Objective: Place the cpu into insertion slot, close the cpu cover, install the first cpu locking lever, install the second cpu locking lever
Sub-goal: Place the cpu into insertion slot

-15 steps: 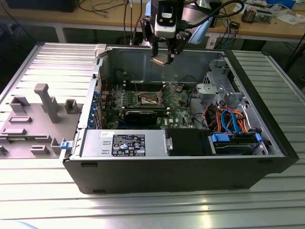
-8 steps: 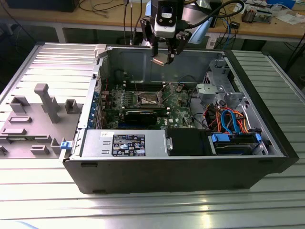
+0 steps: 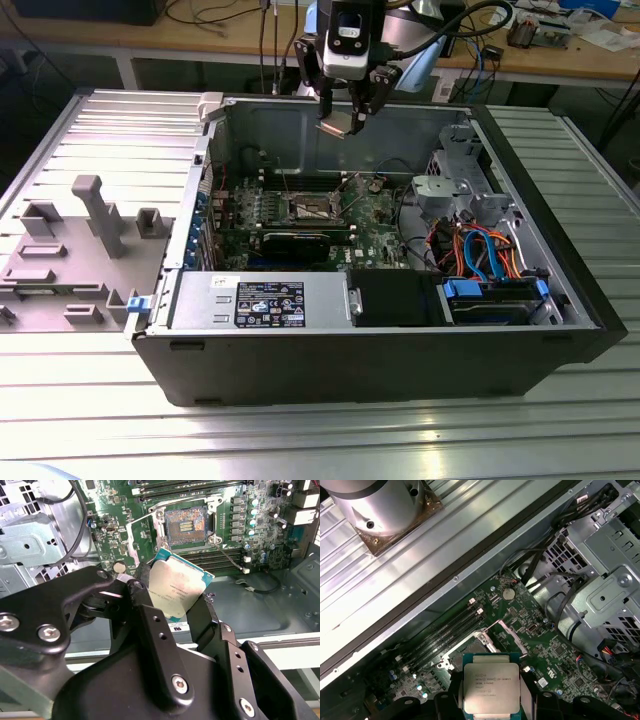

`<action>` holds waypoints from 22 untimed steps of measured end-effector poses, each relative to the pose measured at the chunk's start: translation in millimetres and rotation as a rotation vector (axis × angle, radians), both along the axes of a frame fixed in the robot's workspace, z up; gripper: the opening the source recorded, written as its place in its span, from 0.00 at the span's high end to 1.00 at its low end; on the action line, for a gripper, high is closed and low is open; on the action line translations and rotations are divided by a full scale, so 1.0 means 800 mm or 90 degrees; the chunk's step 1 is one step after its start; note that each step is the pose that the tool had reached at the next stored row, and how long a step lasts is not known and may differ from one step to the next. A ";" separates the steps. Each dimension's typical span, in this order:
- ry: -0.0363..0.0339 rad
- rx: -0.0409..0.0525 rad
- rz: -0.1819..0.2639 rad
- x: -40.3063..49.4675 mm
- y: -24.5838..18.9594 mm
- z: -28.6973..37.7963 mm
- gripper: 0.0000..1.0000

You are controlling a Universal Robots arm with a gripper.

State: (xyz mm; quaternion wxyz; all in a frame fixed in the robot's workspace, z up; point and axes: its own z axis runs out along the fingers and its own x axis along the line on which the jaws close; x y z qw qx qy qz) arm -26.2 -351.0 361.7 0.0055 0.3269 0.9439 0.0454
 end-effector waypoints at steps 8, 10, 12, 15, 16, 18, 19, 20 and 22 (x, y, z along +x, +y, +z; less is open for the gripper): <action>0.0000 0.0000 -0.010 0.000 0.0000 -0.0002 0.46; 0.0000 0.0000 -0.012 0.000 0.0000 -0.0002 0.46; 0.0000 0.0000 -0.015 0.000 0.0000 -0.0002 0.46; 0.0000 0.0000 -0.016 0.000 0.0000 -0.0004 0.46; 0.0000 0.0000 -0.017 0.000 0.0000 -0.0005 0.46; 0.0001 -0.0001 -0.020 0.000 0.0000 -0.0007 0.46; 0.0001 -0.0001 -0.022 0.000 0.0000 -0.0009 0.46; 0.0000 0.0000 -0.024 0.000 0.0000 -0.0011 0.46; 0.0000 -0.0001 -0.028 0.000 0.0000 -0.0012 0.46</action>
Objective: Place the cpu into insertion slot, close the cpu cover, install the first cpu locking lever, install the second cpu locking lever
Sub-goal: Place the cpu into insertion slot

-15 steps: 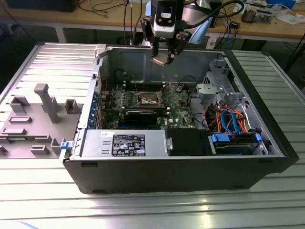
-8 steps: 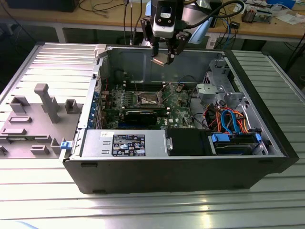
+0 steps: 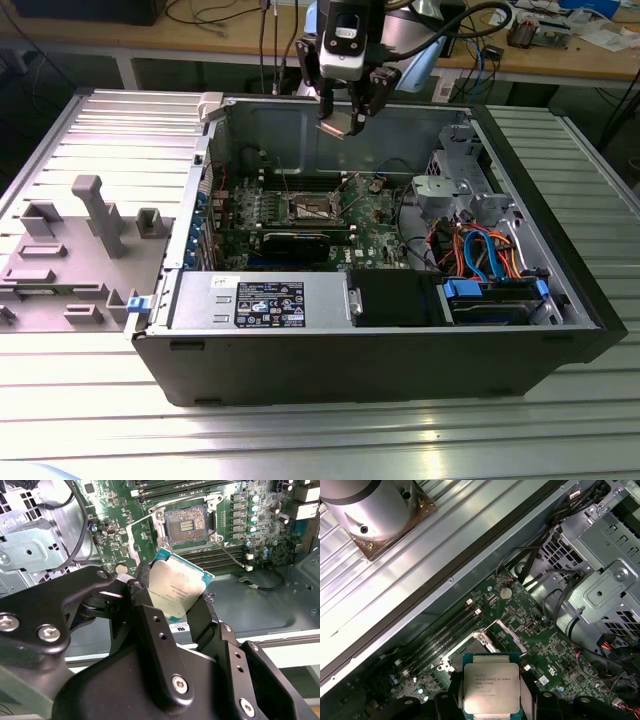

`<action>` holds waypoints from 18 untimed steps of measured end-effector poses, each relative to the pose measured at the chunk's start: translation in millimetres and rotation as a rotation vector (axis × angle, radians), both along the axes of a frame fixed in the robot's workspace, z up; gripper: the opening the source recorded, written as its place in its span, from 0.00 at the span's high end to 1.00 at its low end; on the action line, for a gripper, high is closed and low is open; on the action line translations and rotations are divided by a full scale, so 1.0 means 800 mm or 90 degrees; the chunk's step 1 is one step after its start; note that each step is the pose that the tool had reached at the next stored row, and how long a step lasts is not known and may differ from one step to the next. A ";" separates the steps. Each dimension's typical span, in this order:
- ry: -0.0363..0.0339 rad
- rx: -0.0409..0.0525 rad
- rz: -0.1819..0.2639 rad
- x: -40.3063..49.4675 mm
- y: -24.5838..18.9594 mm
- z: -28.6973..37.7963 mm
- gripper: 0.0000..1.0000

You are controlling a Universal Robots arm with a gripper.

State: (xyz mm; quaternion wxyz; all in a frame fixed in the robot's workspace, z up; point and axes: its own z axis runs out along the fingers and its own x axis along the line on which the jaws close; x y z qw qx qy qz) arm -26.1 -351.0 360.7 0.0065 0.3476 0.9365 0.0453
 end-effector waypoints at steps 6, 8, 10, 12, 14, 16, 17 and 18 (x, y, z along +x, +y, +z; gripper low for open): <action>0.0000 0.0000 -0.018 0.000 0.0000 -0.0007 0.46; 0.0000 0.0000 -0.023 0.000 0.0000 -0.0009 0.46; 0.0000 0.0000 -0.029 0.000 0.0000 -0.0012 0.46; 0.0000 0.0000 -0.036 0.000 0.0000 -0.0013 0.46; 0.0000 0.0000 -0.039 0.000 0.0000 -0.0014 0.46; 0.0000 0.0000 -0.040 0.000 0.0000 -0.0014 0.46; 0.0000 0.0000 -0.040 0.000 0.0000 -0.0013 0.46; 0.0000 0.0000 -0.040 0.000 0.0000 -0.0014 0.46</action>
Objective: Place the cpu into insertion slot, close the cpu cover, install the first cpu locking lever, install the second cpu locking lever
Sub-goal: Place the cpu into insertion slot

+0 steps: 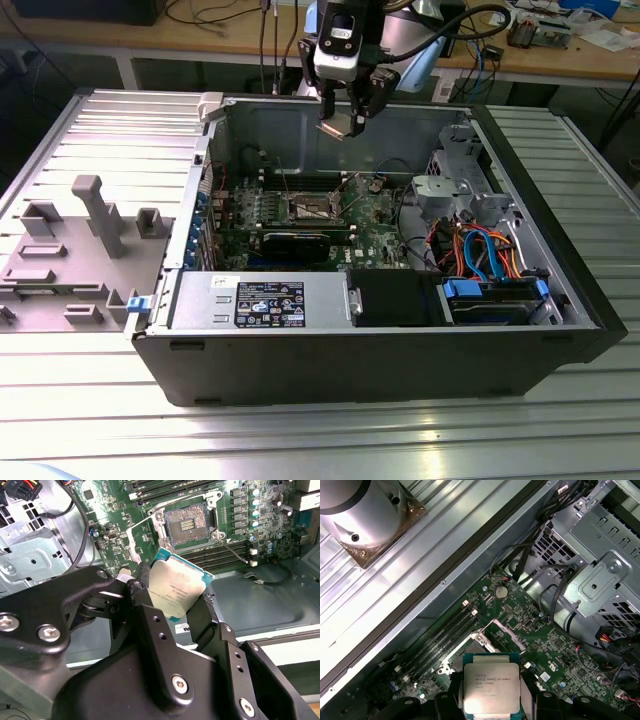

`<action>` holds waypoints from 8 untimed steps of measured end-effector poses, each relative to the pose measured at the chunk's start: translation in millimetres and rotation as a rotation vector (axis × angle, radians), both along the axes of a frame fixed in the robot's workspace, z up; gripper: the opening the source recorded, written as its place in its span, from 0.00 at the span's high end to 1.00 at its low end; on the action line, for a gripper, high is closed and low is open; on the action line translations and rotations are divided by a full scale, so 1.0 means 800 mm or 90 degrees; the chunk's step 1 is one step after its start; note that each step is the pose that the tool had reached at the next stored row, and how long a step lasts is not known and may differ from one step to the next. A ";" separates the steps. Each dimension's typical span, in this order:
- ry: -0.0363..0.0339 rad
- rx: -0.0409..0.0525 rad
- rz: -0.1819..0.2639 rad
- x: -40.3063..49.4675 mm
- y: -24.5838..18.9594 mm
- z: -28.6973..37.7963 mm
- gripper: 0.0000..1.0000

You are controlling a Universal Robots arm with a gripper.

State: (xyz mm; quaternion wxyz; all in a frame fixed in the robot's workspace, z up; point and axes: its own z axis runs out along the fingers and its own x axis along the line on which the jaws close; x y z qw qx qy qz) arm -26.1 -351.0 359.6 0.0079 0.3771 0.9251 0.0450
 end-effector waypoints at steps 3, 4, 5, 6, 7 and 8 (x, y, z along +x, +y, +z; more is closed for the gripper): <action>0.0000 0.0000 -0.001 0.000 0.0000 0.0000 0.46; 0.0000 0.0000 -0.001 0.000 0.0000 0.0000 0.46; 0.0000 0.0000 -0.001 0.000 0.0000 0.0000 0.46; 0.0000 0.0000 -0.002 0.000 0.0000 0.0000 0.46; 0.0000 0.0000 -0.002 0.000 0.0000 0.0000 0.46; 0.0000 0.0000 -0.002 0.000 0.0000 0.0000 0.46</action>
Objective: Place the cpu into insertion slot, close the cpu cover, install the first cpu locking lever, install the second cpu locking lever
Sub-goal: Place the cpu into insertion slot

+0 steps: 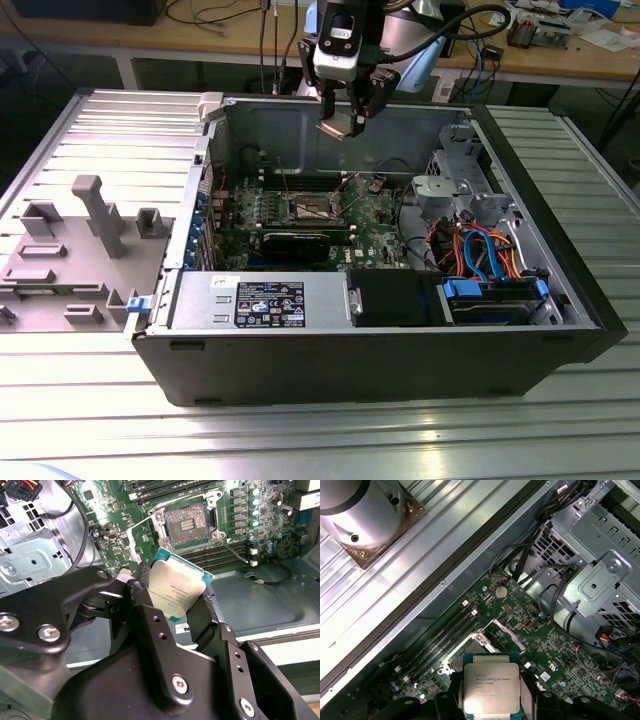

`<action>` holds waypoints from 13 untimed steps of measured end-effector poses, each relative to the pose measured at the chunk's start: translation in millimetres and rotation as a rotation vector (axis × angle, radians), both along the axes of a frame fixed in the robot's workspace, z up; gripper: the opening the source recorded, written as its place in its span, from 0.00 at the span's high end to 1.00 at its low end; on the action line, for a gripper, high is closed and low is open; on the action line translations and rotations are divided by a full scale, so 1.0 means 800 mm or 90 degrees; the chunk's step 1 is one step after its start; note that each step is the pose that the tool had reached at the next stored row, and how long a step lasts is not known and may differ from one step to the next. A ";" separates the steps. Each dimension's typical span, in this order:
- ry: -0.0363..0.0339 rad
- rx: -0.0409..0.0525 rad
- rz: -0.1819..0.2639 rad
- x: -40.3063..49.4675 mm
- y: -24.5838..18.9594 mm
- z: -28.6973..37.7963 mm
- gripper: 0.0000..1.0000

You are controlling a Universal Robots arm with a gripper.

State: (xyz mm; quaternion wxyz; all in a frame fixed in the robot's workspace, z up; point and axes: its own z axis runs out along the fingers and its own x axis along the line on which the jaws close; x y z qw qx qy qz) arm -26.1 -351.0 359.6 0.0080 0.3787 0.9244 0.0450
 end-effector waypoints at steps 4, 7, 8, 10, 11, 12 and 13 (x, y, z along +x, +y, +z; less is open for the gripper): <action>0.0000 0.0000 -0.001 0.000 0.0000 -0.0001 0.46; 0.0000 0.0000 -0.003 0.000 0.0000 -0.0001 0.46; 0.0000 0.0000 -0.004 0.000 0.0000 -0.0001 0.46; 0.0000 0.0000 -0.006 0.000 0.0000 -0.0001 0.46; 0.0000 0.0000 -0.008 0.000 0.0000 -0.0001 0.46; 0.0000 0.0000 -0.009 0.000 0.0000 -0.0001 0.46; 0.0000 0.0000 -0.010 0.000 0.0000 -0.0001 0.46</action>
